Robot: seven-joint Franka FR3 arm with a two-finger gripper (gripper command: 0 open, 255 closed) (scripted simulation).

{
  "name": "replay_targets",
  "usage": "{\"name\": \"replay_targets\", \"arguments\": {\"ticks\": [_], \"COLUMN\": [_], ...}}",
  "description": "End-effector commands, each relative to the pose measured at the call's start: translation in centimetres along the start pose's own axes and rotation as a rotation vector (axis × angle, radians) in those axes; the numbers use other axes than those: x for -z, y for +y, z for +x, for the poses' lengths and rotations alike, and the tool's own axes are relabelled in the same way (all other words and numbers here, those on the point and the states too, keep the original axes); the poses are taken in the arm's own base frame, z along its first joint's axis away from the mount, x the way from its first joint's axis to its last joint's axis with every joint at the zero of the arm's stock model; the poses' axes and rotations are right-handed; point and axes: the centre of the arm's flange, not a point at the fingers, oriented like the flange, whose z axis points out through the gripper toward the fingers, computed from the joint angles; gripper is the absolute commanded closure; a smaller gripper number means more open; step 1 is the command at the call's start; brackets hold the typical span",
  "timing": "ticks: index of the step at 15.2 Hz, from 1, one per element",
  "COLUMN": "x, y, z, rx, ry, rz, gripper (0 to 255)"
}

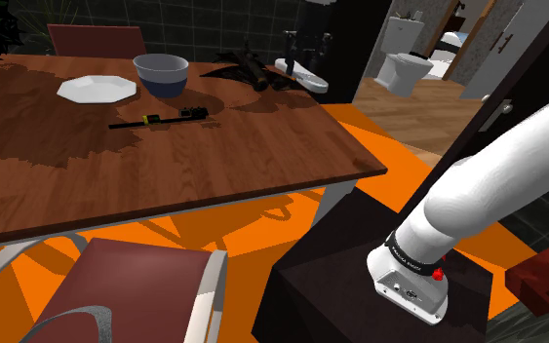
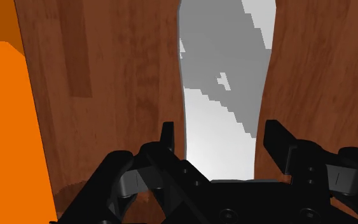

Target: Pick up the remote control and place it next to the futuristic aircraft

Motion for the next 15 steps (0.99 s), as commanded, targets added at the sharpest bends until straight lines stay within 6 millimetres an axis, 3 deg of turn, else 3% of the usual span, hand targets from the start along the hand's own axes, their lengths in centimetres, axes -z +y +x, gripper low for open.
{"name": "replay_targets", "arguments": {"ticks": [1,15], "x": [-0.1,-0.4], "y": [3.0,19.9], "z": [0.9,8.2], "rx": [0.001,0.001], "ry": [0.001,0.001], "rz": [0.0,0.0], "gripper": [255,255]}}
